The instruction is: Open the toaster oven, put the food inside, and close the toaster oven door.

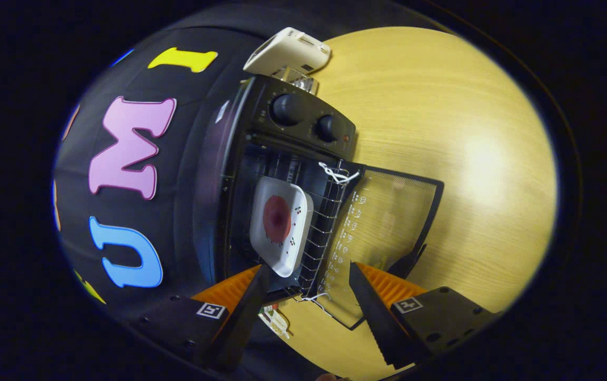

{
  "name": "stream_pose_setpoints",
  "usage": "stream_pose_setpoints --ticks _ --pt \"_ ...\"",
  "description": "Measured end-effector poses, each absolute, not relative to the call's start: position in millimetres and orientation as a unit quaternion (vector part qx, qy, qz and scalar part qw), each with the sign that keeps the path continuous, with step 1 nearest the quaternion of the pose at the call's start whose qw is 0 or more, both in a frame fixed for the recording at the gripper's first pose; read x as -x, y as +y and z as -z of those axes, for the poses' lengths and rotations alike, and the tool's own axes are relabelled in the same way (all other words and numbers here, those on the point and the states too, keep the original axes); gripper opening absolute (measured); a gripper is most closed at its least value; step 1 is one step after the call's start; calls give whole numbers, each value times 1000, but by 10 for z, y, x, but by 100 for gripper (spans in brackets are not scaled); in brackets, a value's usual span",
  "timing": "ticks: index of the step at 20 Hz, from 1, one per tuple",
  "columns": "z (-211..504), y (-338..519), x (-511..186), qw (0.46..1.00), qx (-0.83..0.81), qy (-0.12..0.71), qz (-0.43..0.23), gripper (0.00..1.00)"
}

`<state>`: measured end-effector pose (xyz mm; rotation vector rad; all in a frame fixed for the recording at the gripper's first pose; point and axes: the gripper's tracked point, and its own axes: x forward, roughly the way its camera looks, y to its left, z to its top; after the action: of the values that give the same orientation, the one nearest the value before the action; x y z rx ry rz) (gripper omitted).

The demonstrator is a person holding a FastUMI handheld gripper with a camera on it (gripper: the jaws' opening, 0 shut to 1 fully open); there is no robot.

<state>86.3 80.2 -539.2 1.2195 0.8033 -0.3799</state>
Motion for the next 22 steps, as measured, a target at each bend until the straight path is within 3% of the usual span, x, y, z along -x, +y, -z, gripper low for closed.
stream_pose_setpoints --ticks 7,14,22 --pt "5671 825 -14 800 -354 468 125 99" --pt "6019 919 319 855 -145 497 28 99" --pt "6514 849 265 850 -35 525 10 99"
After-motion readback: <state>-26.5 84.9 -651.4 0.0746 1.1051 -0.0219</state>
